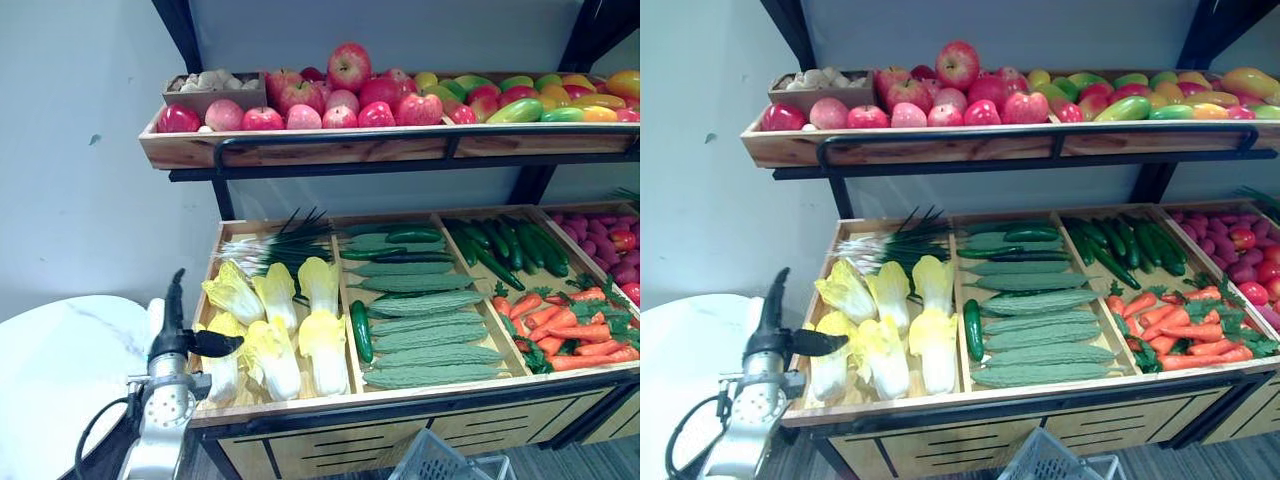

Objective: Pick vegetable in the basket

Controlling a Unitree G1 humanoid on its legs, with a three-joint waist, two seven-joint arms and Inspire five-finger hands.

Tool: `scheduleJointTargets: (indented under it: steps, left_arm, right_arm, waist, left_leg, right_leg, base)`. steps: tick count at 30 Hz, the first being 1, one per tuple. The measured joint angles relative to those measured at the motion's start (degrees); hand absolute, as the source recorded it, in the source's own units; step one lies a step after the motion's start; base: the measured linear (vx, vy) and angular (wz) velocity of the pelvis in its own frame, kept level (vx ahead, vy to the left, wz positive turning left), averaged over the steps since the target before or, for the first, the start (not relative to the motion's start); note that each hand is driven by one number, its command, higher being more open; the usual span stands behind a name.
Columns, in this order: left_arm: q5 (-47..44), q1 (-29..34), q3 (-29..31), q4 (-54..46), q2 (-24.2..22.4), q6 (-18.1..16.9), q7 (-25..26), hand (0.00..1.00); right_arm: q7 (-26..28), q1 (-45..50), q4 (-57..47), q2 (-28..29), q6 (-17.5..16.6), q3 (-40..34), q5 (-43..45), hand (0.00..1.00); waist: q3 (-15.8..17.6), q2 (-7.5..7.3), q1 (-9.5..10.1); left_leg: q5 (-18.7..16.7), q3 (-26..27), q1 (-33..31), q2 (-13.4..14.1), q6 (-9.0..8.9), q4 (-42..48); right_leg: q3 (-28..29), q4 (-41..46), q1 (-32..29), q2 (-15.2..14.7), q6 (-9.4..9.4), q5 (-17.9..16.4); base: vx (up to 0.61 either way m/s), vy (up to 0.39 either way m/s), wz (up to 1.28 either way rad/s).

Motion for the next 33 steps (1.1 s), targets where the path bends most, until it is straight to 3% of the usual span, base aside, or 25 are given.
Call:
scheduleJointTargets:
  steps: [8, 14, 33]
  left_arm:
    - [2.11, -1.81, -4.28, 6.35, -0.02, 8.55, 0.77, 1.00]
    - [2.12, -2.24, -4.29, 9.73, -0.03, 11.76, 4.57, 1.00]
    - [2.18, -3.91, -6.63, 15.03, -0.97, 11.08, 6.23, 1.00]
  right_arm:
    - [0.09, -1.34, 0.09, 0.06, -0.06, 0.80, -0.13, 0.00]
    - [0.10, -2.11, 0.43, 0.08, -0.05, 2.24, -0.48, 0.00]
    - [0.07, -2.29, 0.55, -0.03, -0.81, 4.21, -0.49, 0.00]
  waist:
    - [1.34, -0.02, -1.39]
    - [2.15, -0.87, -1.57]
    - [2.44, -1.05, -2.54]
  left_leg:
    - [0.09, 0.56, 0.17, 0.28, -0.14, -0.02]
    - [0.06, 0.76, 0.14, 0.25, -0.19, -0.03]
    - [-0.16, 1.47, 0.16, 0.33, -0.50, -0.04]
  right_leg:
    - [0.31, -0.27, -0.01, 0.42, -0.05, -0.05]
    - [0.45, -0.55, 0.00, 0.42, -0.05, -0.04]
    - [1.09, -1.01, -0.13, 0.54, -0.06, -0.03]
  base:
    - [0.00, 0.000, -0.02]
    - [0.00, 0.000, 0.00]
    - [0.00, 0.000, -0.01]
